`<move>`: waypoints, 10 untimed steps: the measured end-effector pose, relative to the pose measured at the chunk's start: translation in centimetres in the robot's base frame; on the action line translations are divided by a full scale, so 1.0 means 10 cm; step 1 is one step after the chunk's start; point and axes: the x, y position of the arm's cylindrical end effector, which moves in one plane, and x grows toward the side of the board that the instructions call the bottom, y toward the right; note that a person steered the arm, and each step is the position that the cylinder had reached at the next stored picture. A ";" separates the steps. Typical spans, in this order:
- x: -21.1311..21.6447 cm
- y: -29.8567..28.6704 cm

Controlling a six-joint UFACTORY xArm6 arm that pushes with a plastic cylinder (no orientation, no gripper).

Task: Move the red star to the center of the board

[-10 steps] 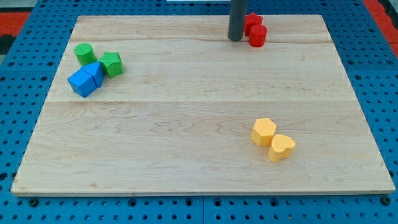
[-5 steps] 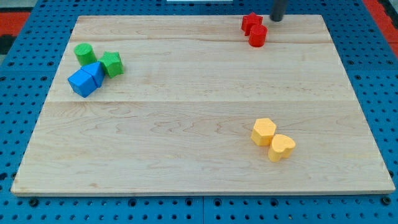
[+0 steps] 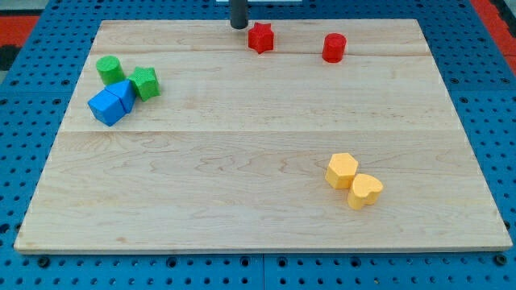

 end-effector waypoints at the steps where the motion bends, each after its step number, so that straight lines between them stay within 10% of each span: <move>1: -0.03 0.18; 4: 0.82 0.62; 6: 0.17 0.02; 8: 1.29 0.27; 10: 1.31 -0.07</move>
